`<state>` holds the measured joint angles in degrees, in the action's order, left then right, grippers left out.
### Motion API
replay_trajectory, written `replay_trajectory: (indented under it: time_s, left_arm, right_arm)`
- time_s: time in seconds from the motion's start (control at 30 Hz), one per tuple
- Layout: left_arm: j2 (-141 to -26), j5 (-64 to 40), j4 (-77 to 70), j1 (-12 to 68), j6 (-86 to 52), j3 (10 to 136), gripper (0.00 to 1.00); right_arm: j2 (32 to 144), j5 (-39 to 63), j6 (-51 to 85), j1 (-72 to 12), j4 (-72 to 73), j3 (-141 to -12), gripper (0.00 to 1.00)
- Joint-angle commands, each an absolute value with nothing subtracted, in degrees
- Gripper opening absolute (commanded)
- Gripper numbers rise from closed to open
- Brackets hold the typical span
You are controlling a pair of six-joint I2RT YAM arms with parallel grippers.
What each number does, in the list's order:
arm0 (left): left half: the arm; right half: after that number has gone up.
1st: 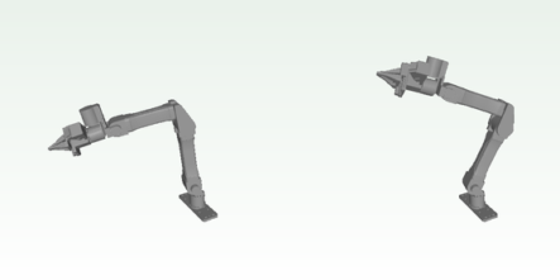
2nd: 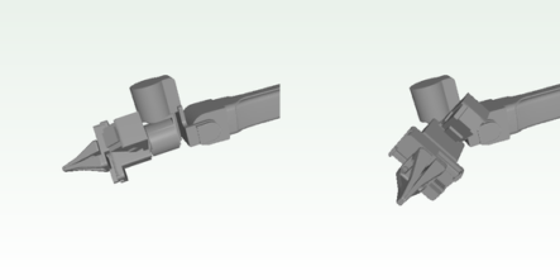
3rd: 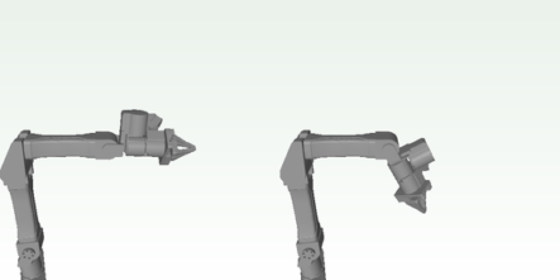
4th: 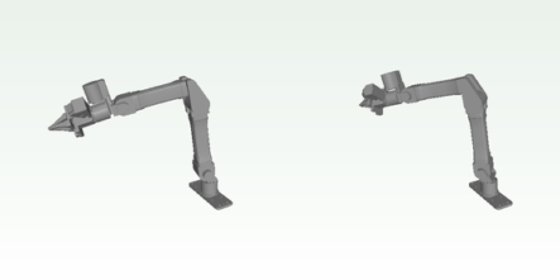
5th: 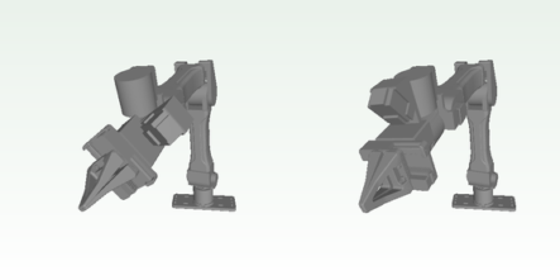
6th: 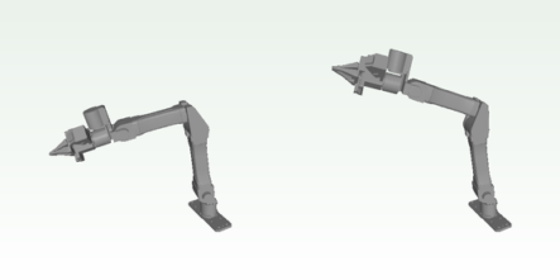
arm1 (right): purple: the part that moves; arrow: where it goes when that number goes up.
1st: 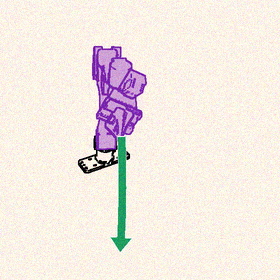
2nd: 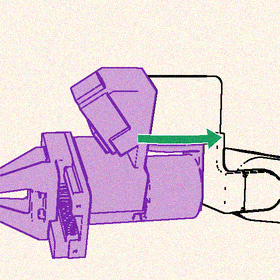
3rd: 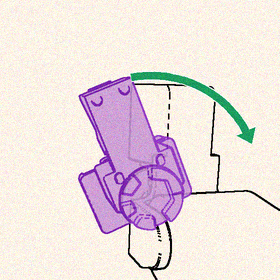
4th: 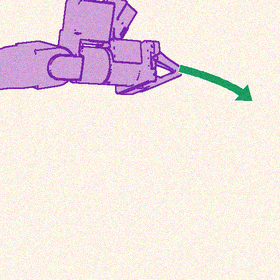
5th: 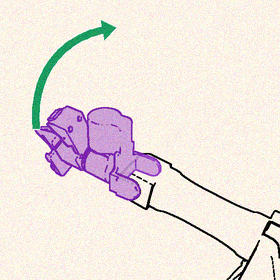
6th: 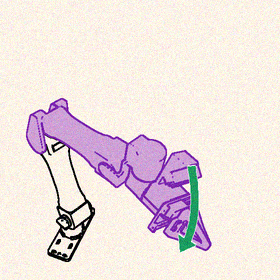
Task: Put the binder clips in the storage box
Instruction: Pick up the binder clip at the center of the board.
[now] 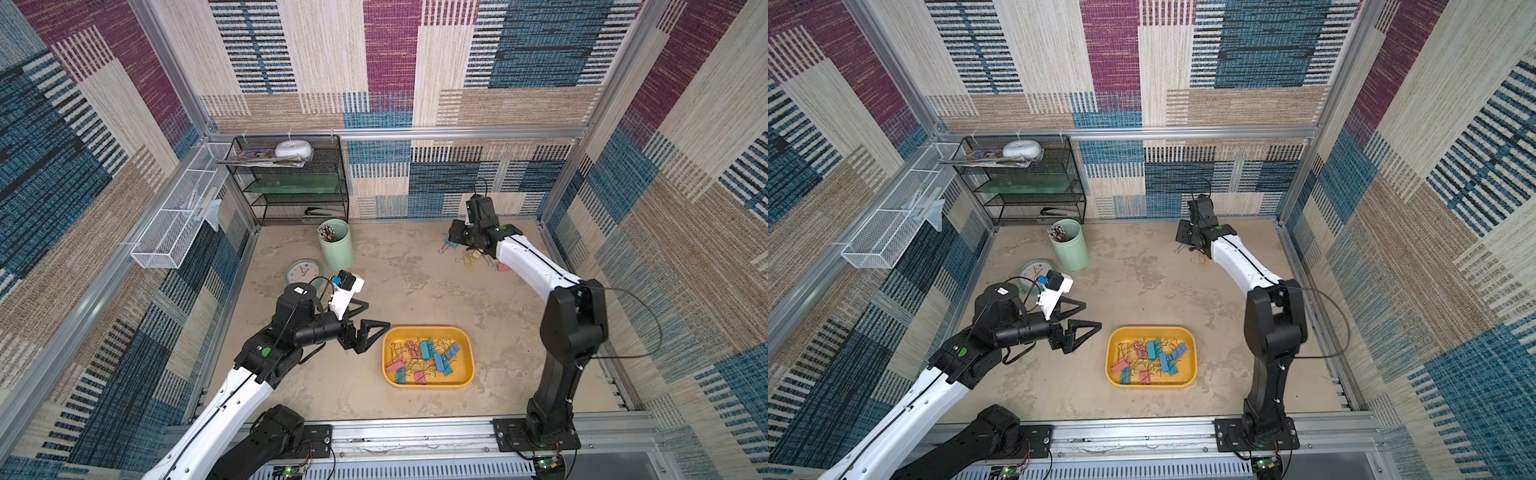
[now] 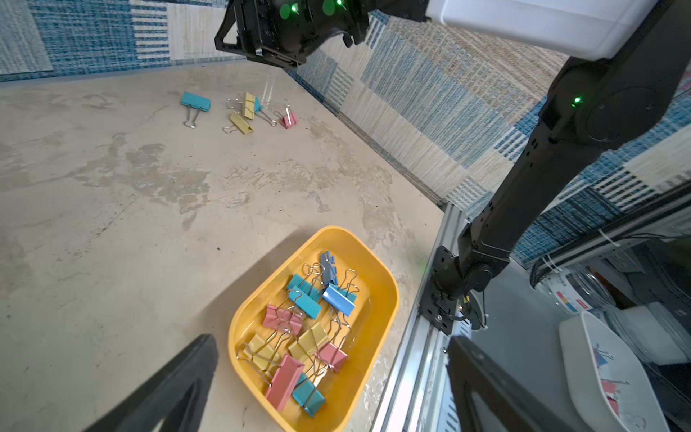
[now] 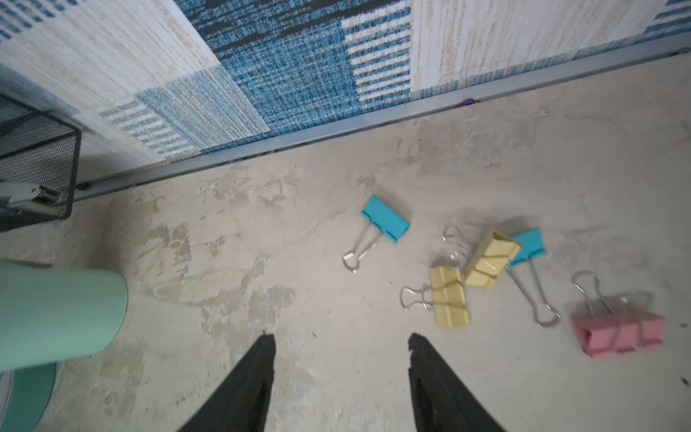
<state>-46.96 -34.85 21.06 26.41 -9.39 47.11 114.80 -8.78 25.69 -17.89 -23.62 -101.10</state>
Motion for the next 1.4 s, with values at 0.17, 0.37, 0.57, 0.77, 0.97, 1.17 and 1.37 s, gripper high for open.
replay_trajectory:
  time_s: [0.17,0.37,0.57,0.77,0.97,1.17,1.37]
  left_arm:
    - [-45.83,-36.68,22.41,26.37,-7.04,47.99,1.00]
    - [-46.40,-42.54,21.48,26.37,-7.33,48.34,0.99]
    - [-46.42,-42.92,21.27,26.37,-7.64,48.34,1.00]
    - [-46.49,-43.01,21.27,26.37,-7.71,48.34,1.00]
    - [-46.92,-43.17,21.27,26.27,-7.82,48.36,0.99]
    - [-47.15,-42.98,21.28,26.28,-7.99,48.36,0.99]
    - [-47.28,-42.74,21.28,26.27,-8.08,48.25,0.99]
  right_arm:
    - [143.16,-19.69,33.61,-16.64,-47.38,-140.18,0.78]
    - [145.73,-16.88,36.68,-16.15,-38.11,-137.41,0.94]
    - [149.37,-15.56,37.97,-16.07,-34.78,-138.71,0.89]
    - [152.95,-16.71,37.91,-16.08,-35.19,-139.96,0.82]
    - [153.57,-15.88,37.18,-16.07,-35.54,-137.97,0.60]
    - [151.27,-11.03,37.55,-16.40,-33.18,-134.76,0.49]
    - [146.07,-7.90,37.74,-17.42,-30.15,-131.52,0.46]
